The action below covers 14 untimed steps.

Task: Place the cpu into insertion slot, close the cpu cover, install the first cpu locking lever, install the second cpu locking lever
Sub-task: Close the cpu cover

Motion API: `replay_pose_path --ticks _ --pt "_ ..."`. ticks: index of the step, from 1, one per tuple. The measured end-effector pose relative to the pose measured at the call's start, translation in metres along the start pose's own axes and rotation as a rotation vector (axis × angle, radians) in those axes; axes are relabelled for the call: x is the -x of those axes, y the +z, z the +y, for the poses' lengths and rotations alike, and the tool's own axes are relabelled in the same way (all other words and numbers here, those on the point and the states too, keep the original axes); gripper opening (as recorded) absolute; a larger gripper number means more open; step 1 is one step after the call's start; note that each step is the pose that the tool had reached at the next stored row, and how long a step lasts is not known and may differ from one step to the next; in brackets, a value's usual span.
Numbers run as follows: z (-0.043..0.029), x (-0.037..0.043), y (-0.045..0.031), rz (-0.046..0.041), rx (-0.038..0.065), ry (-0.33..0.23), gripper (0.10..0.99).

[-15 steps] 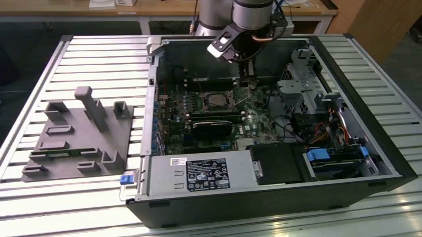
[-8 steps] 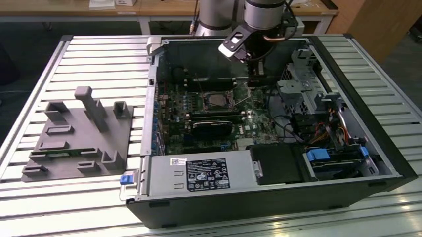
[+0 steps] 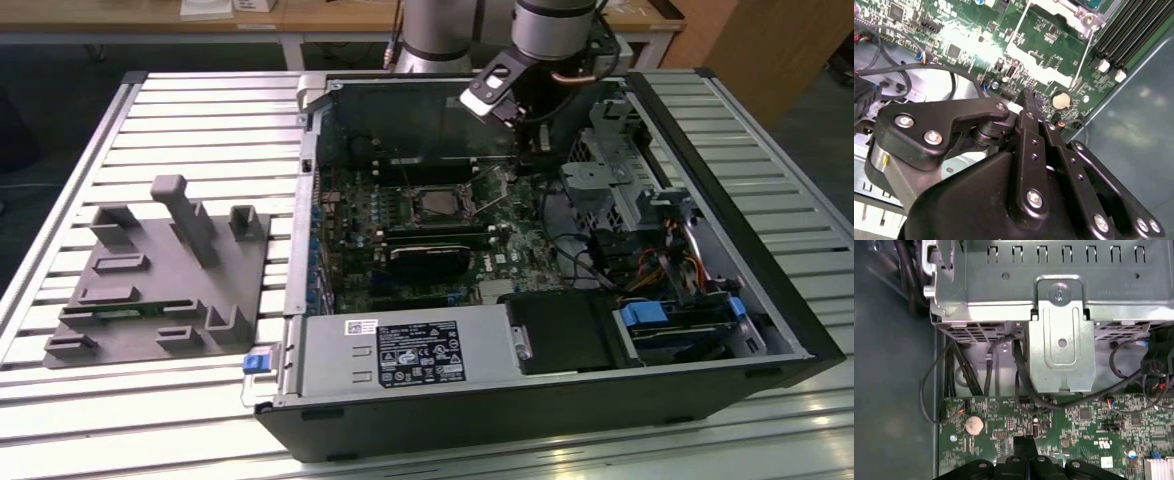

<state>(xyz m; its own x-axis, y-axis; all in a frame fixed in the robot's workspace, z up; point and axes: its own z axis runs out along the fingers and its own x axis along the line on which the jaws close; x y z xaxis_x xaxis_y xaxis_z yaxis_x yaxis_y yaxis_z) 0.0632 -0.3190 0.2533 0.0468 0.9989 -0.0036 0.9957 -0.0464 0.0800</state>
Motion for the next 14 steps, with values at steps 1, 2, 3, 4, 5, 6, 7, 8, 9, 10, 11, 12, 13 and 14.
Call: replay_pose_path --ticks 1,2,3,4,5,6,7,8,9,10,11,12,13,14 --pt "0.0003 0.0 0.0006 -0.0003 0.0 0.0 0.106" --pt "0.0004 0.0 0.0016 -0.0004 0.0 0.0 0.106" --pt "0.0005 0.0 0.0029 -0.0004 0.0 0.0 0.106" --pt "0.0005 0.0 0.0045 -0.0005 0.0 0.0 0.106" --pt "0.0005 0.0 0.0062 -0.0006 -0.001 0.0 0.106" --pt "0.0005 0.0 0.0081 -0.0005 -0.001 0.0 0.106" --pt "0.0003 0.0 0.01 -0.0007 -0.002 0.0 0.106" --pt "0.0002 -0.0001 0.0117 -0.0009 -0.004 0.0 0.106" --pt "0.0001 -0.0001 0.0135 -0.001 -0.005 0.0 0.106" --pt "0.0 -0.0001 0.0152 -0.0012 -0.007 0.0 0.106" --pt "-0.0002 -0.0001 0.017 -0.0012 -0.01 0.0 0.106" --pt "-0.0003 -0.0001 0.0188 -0.0013 -0.012 0.0 0.106" --pt "-0.0004 -0.0001 0.0203 -0.0014 -0.014 0.0 0.106" --pt "-0.0006 -0.0001 0.0216 -0.0015 -0.017 0.0 0.106"
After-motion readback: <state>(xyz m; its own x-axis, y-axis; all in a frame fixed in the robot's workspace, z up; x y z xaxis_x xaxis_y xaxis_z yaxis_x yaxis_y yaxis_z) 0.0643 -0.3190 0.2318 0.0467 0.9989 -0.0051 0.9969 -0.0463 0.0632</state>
